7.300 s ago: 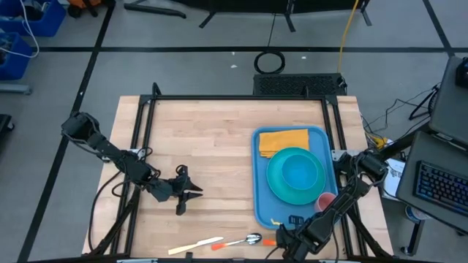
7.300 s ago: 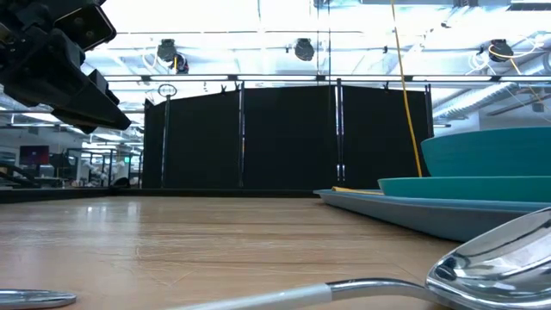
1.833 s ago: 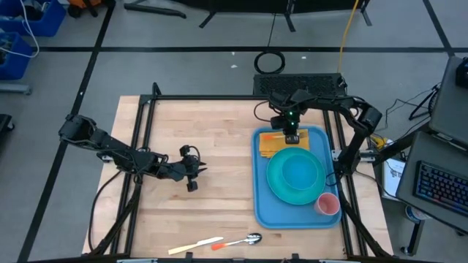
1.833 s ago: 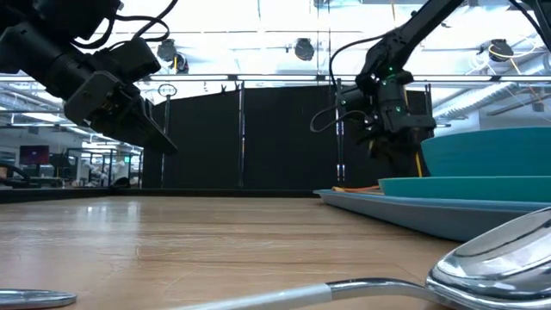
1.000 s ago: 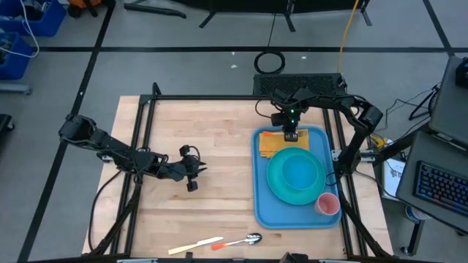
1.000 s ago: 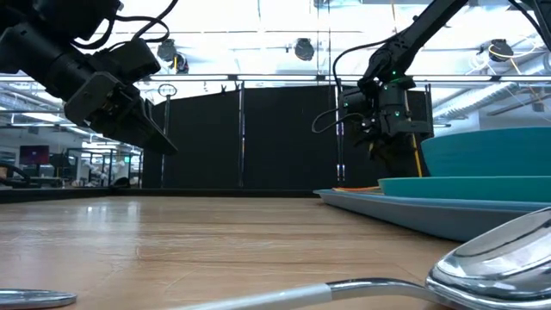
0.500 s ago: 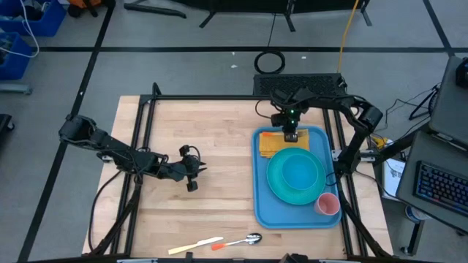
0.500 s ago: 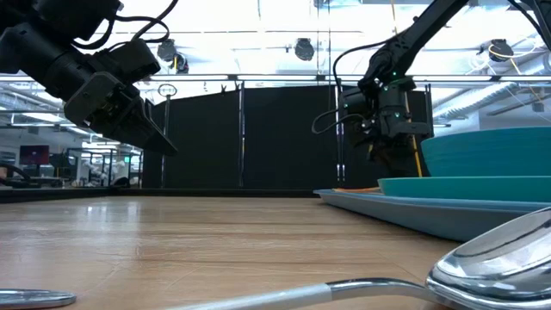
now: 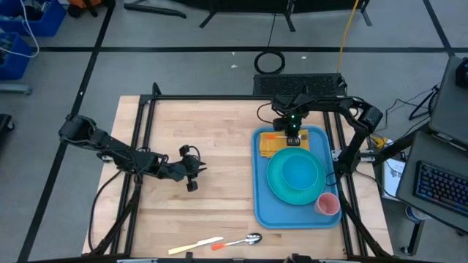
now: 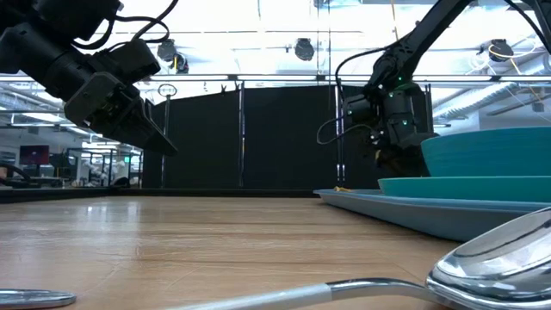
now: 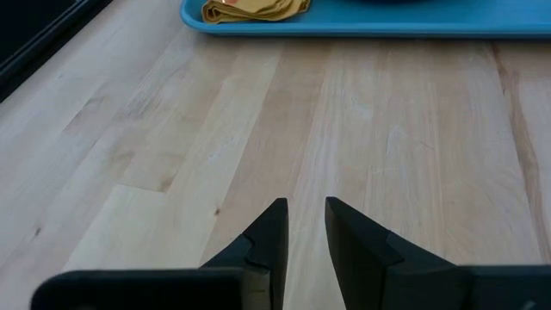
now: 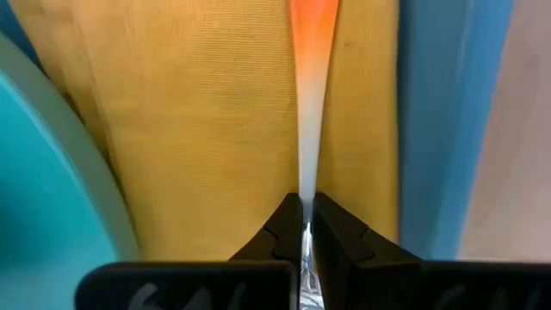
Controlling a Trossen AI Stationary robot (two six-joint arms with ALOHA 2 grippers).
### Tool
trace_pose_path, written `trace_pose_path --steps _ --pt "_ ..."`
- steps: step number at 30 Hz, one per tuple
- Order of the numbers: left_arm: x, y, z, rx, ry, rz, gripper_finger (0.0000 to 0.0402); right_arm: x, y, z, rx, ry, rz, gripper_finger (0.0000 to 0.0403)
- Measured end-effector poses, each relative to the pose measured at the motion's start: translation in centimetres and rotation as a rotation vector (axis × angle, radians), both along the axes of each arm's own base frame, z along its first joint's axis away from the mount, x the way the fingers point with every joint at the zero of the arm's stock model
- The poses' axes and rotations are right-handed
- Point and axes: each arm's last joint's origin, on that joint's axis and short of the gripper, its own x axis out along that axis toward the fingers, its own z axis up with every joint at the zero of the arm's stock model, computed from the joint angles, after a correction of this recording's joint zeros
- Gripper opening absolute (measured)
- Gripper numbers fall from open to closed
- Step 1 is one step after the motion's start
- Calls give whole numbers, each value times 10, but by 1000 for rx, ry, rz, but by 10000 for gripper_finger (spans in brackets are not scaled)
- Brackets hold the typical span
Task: Set up tray
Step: Put the orange fork on the napkin to the left of the blue plate
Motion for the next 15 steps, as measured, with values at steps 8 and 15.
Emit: trace_pose_path --steps 8,15 --pt "0 0 0 1 0 0 86 5 0 3 -35 -37 50 6" --pt "0 0 0 3 2 -1 85 5 -1 3 -35 -40 39 6"
